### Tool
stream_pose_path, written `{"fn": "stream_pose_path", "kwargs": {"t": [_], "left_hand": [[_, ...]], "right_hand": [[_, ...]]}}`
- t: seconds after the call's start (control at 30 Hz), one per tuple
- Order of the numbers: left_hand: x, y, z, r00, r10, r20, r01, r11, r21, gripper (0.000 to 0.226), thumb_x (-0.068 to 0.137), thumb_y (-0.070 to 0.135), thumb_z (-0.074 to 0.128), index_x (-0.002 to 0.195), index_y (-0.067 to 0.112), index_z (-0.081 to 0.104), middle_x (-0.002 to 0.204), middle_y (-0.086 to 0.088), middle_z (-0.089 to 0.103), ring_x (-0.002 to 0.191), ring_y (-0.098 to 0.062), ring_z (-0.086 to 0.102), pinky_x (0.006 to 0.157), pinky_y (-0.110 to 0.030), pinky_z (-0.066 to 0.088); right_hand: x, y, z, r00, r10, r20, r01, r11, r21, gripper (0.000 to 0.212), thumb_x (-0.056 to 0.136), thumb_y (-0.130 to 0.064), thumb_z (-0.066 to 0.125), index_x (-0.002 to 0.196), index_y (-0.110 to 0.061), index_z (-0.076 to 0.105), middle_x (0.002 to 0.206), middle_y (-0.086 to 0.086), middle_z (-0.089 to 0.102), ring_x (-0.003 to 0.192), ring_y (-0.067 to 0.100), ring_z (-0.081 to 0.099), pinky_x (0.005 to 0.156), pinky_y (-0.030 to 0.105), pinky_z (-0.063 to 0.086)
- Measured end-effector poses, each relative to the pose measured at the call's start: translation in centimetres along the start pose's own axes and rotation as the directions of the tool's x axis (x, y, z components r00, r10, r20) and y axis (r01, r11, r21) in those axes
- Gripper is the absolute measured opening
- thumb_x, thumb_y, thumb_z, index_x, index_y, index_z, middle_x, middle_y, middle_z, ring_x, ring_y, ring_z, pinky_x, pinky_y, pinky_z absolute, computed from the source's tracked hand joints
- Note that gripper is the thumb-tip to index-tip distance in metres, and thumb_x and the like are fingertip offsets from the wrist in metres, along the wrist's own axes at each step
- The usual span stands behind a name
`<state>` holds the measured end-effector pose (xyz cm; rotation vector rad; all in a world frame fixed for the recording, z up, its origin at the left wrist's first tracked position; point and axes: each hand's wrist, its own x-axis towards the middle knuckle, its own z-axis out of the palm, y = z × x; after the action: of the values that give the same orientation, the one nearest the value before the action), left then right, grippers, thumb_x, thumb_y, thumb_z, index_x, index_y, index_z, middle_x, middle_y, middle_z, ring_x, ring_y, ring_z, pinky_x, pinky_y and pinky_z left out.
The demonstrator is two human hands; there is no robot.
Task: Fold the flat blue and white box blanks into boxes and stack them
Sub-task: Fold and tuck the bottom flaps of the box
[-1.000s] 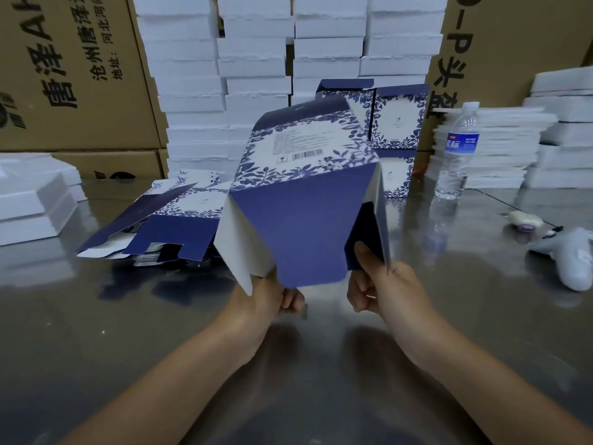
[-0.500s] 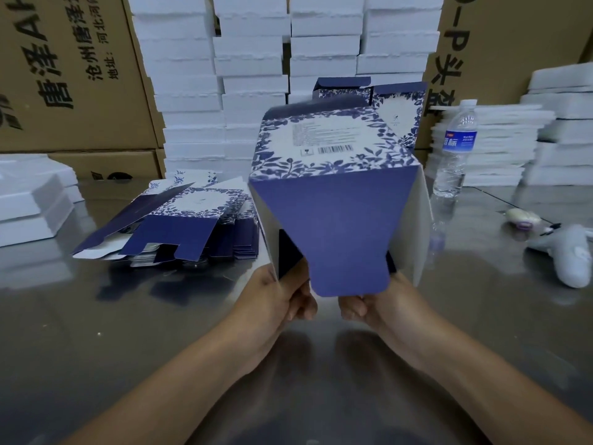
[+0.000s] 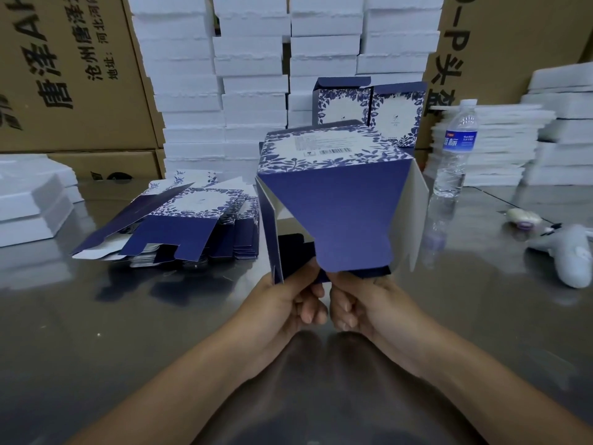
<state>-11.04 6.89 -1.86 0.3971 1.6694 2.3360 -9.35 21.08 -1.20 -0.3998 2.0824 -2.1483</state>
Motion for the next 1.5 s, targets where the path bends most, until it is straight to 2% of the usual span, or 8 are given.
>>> {"fn": "stream_pose_path", "kwargs": {"t": [0.3,0.7,0.8,1.1,1.2,1.27,1.37,1.5], "left_hand": [[0.3,-0.6,0.1,0.993,-0.017,0.118,0.02,1.0,-0.021,0.044,0.079,0.047,0.059,0.061,0.008,0.057,0.049,-0.006,0.053,0.051,-0.019,0.054,0.062,-0.029,0.052],[0.7,0.0,-0.2,0.98,-0.191,-0.054,0.182,0.973,-0.139,0.042,0.088,0.022,0.055,0.046,0.017,0.051,0.04,0.0,0.036,0.042,-0.012,0.047,0.054,-0.024,0.048],[0.7,0.0,-0.1,0.972,-0.221,-0.084,0.206,0.966,-0.158,0.044,0.091,0.021,0.054,0.048,0.016,0.048,0.04,0.001,0.034,0.041,-0.012,0.046,0.053,-0.024,0.048],[0.6,0.1,0.1,0.956,-0.258,-0.137,0.235,0.958,-0.162,0.044,0.088,0.02,0.06,0.044,0.015,0.06,0.044,0.0,0.045,0.041,-0.013,0.052,0.05,-0.024,0.053],[0.7,0.3,-0.3,0.942,-0.298,-0.155,0.265,0.943,-0.201,0.044,0.087,0.019,0.061,0.043,0.015,0.058,0.042,0.001,0.042,0.039,-0.012,0.051,0.048,-0.024,0.053],[0.8,0.5,-0.6,0.929,-0.336,-0.156,0.305,0.933,-0.193,0.043,0.086,0.02,0.063,0.043,0.014,0.058,0.041,0.0,0.042,0.039,-0.013,0.052,0.048,-0.025,0.054],[0.6,1.1,-0.8,0.905,-0.41,-0.114,0.391,0.907,-0.159,0.037,0.082,0.025,0.065,0.048,0.012,0.061,0.043,-0.001,0.046,0.042,-0.014,0.056,0.049,-0.027,0.055],[0.4,2.5,-2.0,0.855,-0.516,-0.052,0.518,0.854,0.044,0.038,0.076,0.046,0.062,0.069,0.009,0.07,0.056,-0.004,0.061,0.052,-0.017,0.064,0.049,-0.028,0.054]], "right_hand": [[0.2,0.4,-0.1,0.993,0.066,0.093,-0.081,0.983,0.164,0.046,0.078,-0.043,0.052,0.041,-0.015,0.05,0.052,0.006,0.056,0.051,0.012,0.053,0.057,0.022,0.038],[0.9,0.4,-0.1,0.981,0.192,-0.039,-0.184,0.971,0.149,0.056,0.081,-0.056,0.044,0.041,-0.017,0.049,0.042,0.002,0.041,0.045,0.014,0.041,0.05,0.021,0.041],[1.2,0.5,-0.5,0.967,0.236,-0.098,-0.216,0.96,0.176,0.061,0.093,-0.045,0.041,0.039,-0.018,0.045,0.04,0.003,0.039,0.04,0.014,0.04,0.047,0.022,0.041],[1.0,0.0,-0.8,0.945,0.277,-0.173,-0.258,0.958,0.127,0.059,0.094,-0.046,0.043,0.041,-0.018,0.045,0.04,0.003,0.043,0.04,0.015,0.043,0.047,0.024,0.043],[0.8,0.5,-1.0,0.921,-0.001,-0.389,-0.13,0.942,-0.311,0.045,0.089,-0.054,0.044,0.066,-0.016,0.049,0.047,-0.001,0.053,0.048,0.015,0.051,0.055,0.032,0.044],[0.5,0.9,-1.3,0.844,-0.333,-0.42,-0.017,0.766,-0.642,0.038,0.082,-0.058,0.042,0.091,-0.021,0.044,0.065,-0.006,0.055,0.064,0.015,0.055,0.065,0.037,0.046],[0.5,1.0,-1.6,0.758,-0.542,-0.362,0.119,0.661,-0.741,0.047,0.081,-0.053,0.046,0.121,-0.032,0.033,0.092,-0.018,0.051,0.082,0.004,0.055,0.071,0.031,0.046],[0.8,0.8,-2.2,0.682,-0.66,-0.313,0.217,0.592,-0.776,0.043,0.089,-0.023,0.055,0.124,-0.034,0.034,0.092,-0.021,0.052,0.078,0.005,0.056,0.068,0.039,0.051]]}}
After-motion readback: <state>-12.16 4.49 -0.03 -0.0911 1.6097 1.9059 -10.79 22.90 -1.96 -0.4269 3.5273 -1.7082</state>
